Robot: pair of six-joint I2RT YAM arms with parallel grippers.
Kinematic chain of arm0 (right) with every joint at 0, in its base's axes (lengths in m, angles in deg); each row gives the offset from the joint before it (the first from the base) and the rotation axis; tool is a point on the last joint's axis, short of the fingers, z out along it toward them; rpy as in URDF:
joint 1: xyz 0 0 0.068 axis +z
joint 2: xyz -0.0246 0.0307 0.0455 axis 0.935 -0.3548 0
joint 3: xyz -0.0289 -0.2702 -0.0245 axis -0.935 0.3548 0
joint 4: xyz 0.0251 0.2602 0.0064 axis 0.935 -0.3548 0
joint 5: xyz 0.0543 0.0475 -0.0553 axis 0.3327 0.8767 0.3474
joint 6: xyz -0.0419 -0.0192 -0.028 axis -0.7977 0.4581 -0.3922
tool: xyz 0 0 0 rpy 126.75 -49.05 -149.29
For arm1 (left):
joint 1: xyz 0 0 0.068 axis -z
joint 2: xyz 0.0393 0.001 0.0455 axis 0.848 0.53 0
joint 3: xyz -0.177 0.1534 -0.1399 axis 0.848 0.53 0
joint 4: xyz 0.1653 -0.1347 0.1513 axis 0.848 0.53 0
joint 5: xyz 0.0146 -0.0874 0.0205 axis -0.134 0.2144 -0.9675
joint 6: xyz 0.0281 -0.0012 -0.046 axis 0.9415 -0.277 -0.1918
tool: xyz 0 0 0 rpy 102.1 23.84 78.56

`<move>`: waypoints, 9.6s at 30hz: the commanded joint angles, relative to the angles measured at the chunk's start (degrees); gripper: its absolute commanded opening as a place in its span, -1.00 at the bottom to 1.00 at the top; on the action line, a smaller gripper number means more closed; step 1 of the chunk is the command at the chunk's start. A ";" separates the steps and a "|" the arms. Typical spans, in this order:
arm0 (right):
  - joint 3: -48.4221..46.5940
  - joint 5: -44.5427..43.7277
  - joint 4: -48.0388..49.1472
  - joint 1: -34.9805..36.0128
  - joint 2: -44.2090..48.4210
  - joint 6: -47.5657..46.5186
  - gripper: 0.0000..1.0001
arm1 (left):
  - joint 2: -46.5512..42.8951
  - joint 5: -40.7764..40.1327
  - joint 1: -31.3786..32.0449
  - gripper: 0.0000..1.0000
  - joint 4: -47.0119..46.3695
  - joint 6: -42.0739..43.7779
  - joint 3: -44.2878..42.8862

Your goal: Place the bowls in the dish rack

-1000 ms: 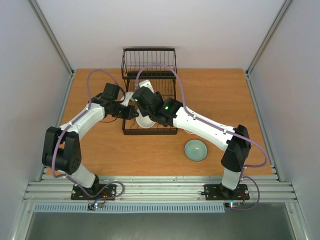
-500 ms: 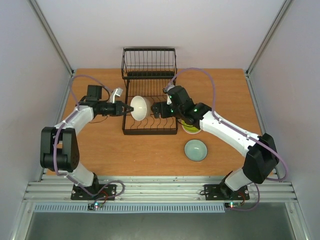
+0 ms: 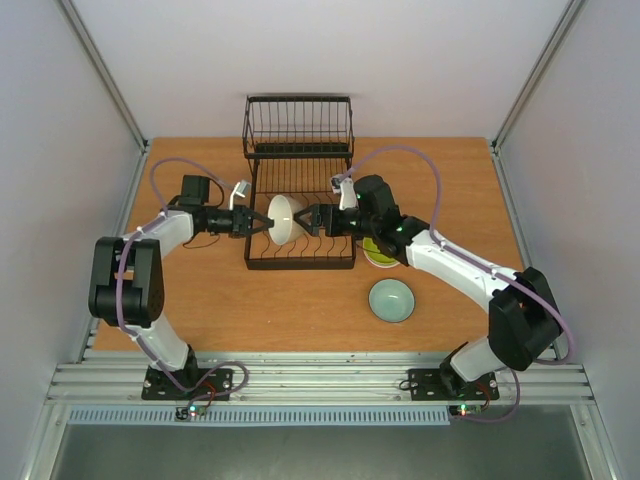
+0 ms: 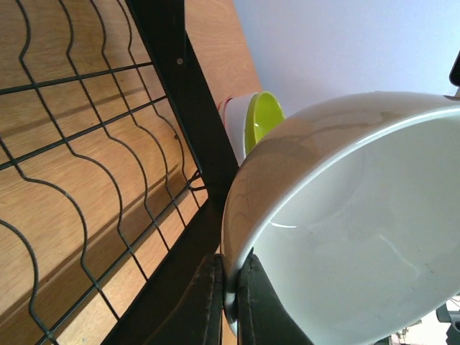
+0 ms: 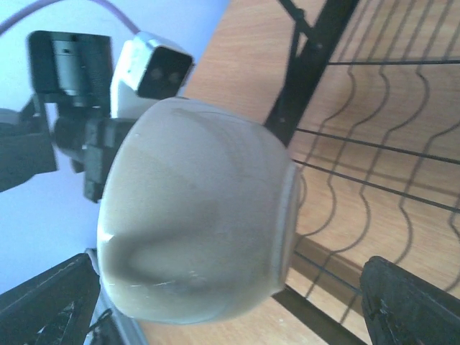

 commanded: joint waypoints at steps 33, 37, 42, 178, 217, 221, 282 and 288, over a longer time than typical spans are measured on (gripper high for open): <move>-3.48 11.12 11.38 2.49 -7.42 3.54 -0.44 | 2.01 6.19 1.83 -0.99 3.69 4.72 -3.28; -3.46 10.47 10.63 2.60 -6.89 2.83 -0.98 | 2.00 5.17 2.02 -0.99 4.40 5.32 -3.38; -4.14 6.48 6.55 2.87 -5.41 -0.19 -0.98 | 1.91 2.19 2.20 -0.77 4.91 5.43 -3.69; 12.27 -35.71 -27.63 -14.35 8.94 -2.49 -0.87 | 1.83 -16.01 1.24 0.67 7.50 7.64 -4.40; -10.45 -31.52 -24.55 1.55 -3.29 -5.54 -0.98 | -17.82 -37.40 9.78 0.73 9.98 12.85 -3.20; -14.15 -31.64 -24.29 3.65 -7.87 -5.59 -0.98 | -16.40 -36.06 9.84 0.71 11.45 13.25 -3.98; 6.60 -4.97 13.93 6.87 -2.02 3.05 0.85 | -5.17 -11.70 4.04 -0.99 2.33 11.88 0.48; 11.83 -0.65 24.04 5.66 -1.52 7.57 0.91 | -4.66 -9.01 3.82 -0.99 1.45 12.85 1.19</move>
